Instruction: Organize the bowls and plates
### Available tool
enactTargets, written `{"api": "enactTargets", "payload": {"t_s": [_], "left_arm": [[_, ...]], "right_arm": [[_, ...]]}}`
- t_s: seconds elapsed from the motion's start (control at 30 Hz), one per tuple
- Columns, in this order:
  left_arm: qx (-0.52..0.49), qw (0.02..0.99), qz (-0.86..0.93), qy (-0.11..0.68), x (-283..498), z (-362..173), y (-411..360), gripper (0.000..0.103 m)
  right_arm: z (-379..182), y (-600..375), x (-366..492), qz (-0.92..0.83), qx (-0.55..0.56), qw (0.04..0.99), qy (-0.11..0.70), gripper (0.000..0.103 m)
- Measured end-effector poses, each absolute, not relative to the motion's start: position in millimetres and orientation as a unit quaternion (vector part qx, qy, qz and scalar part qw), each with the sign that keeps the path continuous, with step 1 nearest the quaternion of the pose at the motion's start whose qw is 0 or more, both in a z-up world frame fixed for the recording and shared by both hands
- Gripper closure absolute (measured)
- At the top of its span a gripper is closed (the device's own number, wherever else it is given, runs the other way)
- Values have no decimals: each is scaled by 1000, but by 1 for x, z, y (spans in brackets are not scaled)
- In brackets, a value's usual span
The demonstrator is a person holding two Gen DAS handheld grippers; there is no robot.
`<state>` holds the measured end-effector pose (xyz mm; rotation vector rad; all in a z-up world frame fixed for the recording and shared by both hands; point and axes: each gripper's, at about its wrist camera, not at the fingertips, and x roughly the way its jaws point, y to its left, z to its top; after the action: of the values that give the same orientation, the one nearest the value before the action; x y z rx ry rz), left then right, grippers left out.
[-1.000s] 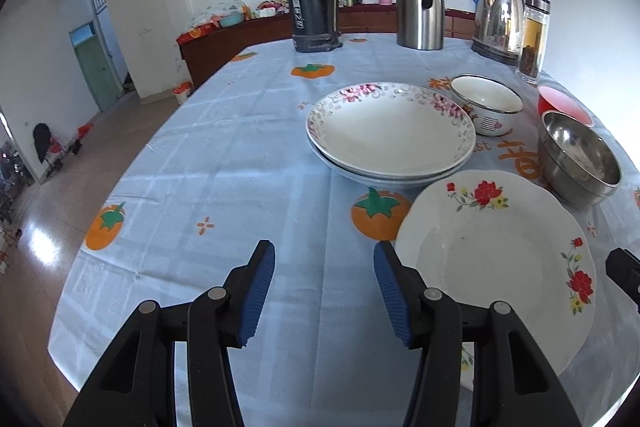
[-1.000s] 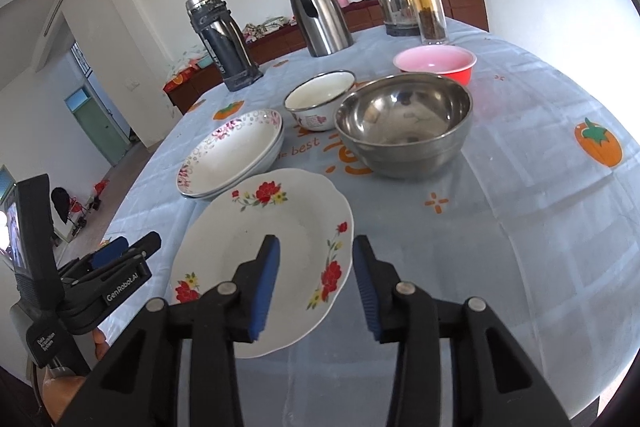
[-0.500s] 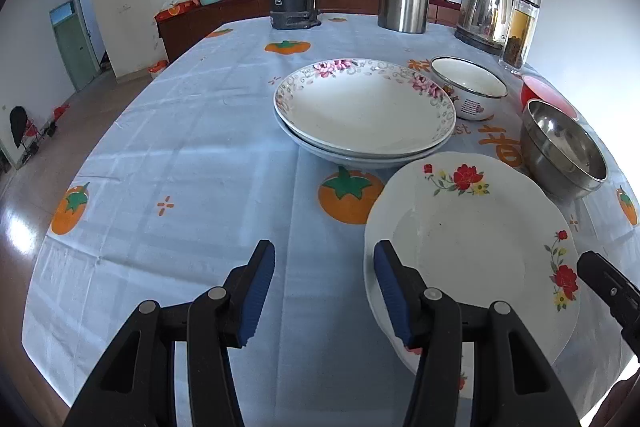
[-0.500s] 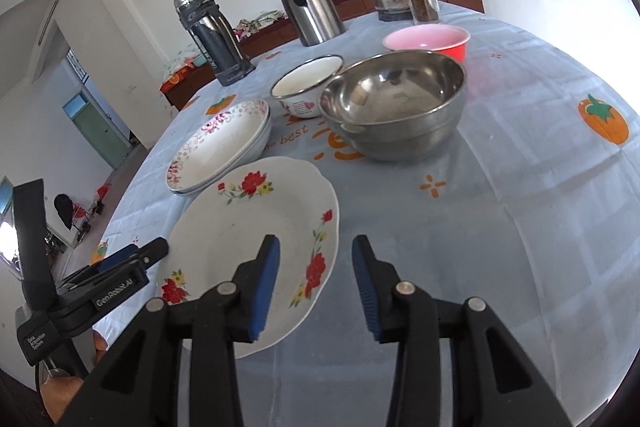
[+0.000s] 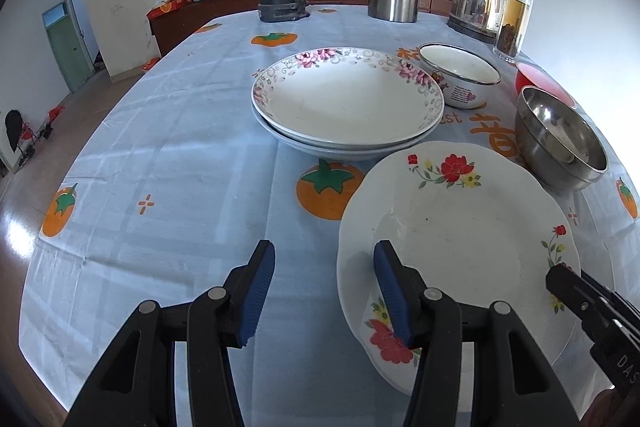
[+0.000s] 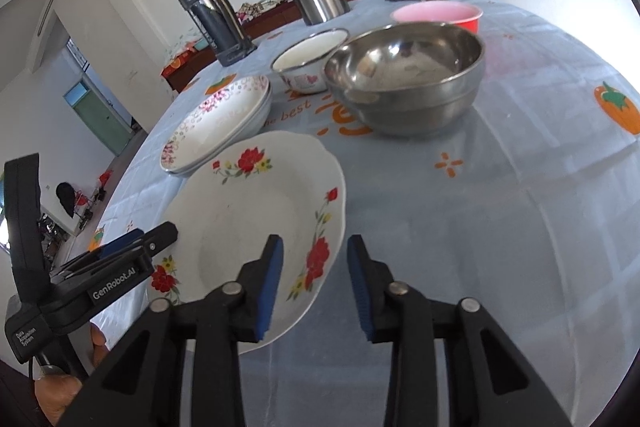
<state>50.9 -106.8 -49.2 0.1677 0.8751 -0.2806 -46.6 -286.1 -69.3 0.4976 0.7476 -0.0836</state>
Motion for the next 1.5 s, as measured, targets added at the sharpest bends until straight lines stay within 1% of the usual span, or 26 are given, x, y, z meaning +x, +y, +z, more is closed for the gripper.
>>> {"api": "enactTargets", "payload": {"t_s": [0.1,0.23,0.3,0.33,0.4,0.6,0.7,1.17,1.5], "left_arm": [[82,892,-138,423,51,-51,-108,49],[82,891,-143,423,51,-53,-110,49],[79,889,-148,426,51,-54,-111,50],[76,889,-150,427,51,-55,-111,54],[67,886,-157,430,52,-55,-111,57],[67,882,-164,437,51,-59,-116,59],[54,877,-180,443,51,-61,-117,67],[59,880,-176,437,48,-59,-116,68],[59,891,-175,414,39,-38,-105,68]], "right_arm": [[-72,-284,-45,-40,240,899,363,79],[-75,-287,-44,-36,250,895,367,86],[-77,-289,-43,-30,258,893,368,87],[-78,-289,-43,-29,259,893,368,87],[-79,-288,-42,-28,258,893,369,87],[-80,-287,-40,-26,256,893,369,87],[-80,-287,-39,-25,256,893,368,87],[-77,-283,-43,-20,253,895,366,87],[-60,-273,-48,-12,244,904,350,86]]}}
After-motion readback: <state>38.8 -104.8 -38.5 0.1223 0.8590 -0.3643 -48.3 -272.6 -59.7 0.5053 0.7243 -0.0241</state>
